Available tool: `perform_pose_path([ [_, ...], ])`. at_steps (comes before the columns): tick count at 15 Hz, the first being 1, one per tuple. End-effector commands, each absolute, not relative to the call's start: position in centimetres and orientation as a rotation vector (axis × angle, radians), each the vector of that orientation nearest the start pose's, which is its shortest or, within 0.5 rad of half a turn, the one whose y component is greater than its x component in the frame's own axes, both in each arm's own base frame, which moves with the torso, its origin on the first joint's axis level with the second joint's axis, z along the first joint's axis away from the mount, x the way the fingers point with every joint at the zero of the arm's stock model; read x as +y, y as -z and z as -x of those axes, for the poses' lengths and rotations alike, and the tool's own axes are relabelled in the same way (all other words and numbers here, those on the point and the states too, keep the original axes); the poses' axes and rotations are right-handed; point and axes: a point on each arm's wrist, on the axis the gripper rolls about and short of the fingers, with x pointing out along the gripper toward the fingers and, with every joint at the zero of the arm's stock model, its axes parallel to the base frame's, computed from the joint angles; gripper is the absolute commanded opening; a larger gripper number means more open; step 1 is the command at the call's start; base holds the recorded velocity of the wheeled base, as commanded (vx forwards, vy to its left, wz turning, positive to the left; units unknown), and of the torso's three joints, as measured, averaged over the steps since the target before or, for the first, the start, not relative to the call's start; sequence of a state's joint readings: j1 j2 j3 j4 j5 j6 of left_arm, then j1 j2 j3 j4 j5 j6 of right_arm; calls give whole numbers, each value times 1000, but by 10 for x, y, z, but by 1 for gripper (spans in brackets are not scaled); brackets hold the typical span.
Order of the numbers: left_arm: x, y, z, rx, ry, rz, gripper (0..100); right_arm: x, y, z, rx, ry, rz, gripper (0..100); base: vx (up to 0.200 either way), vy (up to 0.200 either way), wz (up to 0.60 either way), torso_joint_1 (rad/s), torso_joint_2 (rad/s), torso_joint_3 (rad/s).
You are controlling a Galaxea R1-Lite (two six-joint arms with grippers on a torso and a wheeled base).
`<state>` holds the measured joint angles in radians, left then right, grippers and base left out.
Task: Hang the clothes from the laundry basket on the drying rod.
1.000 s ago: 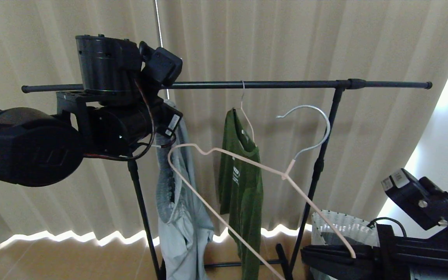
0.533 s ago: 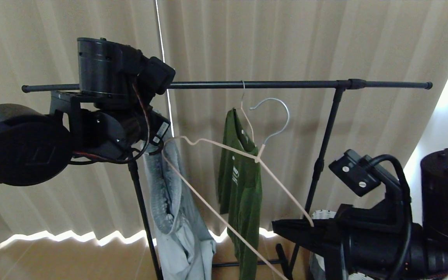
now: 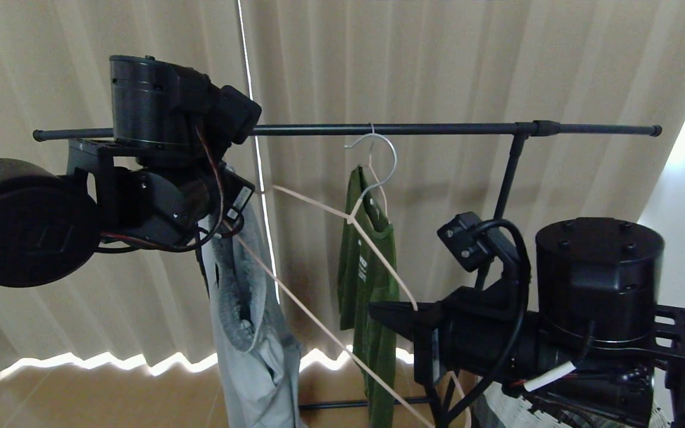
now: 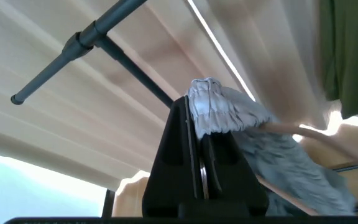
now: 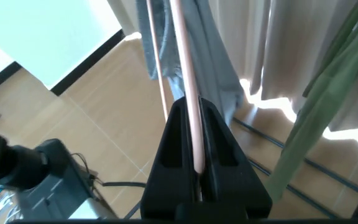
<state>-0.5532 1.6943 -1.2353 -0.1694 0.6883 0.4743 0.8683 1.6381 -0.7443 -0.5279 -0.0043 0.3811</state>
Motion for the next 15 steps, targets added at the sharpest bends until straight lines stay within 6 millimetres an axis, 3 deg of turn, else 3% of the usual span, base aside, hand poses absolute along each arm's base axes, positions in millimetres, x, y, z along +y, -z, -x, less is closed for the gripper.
perform_pose_path([
  [1, -156, -264, -275, 251, -71, -633, 0, 228, -160, -193, 535, -764, -175, 0, 0, 0, 0, 0, 0, 0],
  [6, -159, -267, -250, 239, -19, -640, 0, 251, -156, -213, 534, -763, -175, 0, 0, 0, 0, 0, 0, 0],
  [9, -163, -267, -228, 221, 36, -648, 0, 255, -158, -216, 532, -763, -174, 0, 0, 0, 0, 0, 0, 0],
  [15, -196, -274, -193, 142, 281, -569, 0, 253, -160, -215, 525, -764, -178, 0, 0, 0, 0, 0, 0, 0],
])
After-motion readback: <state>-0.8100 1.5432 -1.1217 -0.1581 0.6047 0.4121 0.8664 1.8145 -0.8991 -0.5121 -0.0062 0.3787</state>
